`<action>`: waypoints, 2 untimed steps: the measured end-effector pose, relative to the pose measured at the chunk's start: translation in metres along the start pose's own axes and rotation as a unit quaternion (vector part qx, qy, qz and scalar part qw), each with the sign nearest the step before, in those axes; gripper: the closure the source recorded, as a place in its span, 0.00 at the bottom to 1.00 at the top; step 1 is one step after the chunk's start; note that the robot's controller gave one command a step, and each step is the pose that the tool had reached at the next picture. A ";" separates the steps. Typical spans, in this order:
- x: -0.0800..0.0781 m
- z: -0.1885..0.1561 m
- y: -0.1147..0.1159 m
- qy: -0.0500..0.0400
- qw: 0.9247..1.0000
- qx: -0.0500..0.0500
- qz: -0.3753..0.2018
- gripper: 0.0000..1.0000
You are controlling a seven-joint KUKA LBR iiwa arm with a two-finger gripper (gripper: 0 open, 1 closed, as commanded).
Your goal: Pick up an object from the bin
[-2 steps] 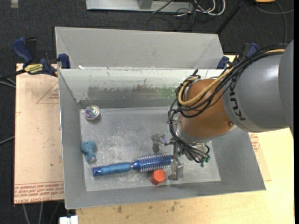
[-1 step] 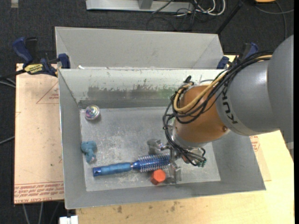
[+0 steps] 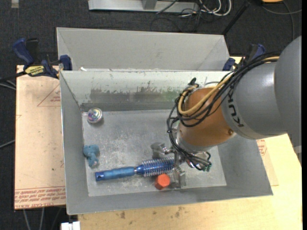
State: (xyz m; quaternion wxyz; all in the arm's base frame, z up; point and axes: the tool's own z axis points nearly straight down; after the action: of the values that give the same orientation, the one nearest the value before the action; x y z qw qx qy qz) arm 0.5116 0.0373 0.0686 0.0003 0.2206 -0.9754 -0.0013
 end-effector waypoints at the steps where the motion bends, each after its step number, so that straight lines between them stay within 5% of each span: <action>1: 0.000 0.000 0.000 0.000 1.000 0.000 0.000 1.00; 2: -0.002 -0.058 0.000 -0.003 1.000 0.002 0.000 1.00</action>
Offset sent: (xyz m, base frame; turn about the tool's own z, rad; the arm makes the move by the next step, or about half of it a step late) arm 0.0000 0.0000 0.0000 0.0000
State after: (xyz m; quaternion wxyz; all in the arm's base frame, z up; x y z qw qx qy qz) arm 0.5135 0.0382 0.1269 -0.0033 0.2202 -0.9754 0.0002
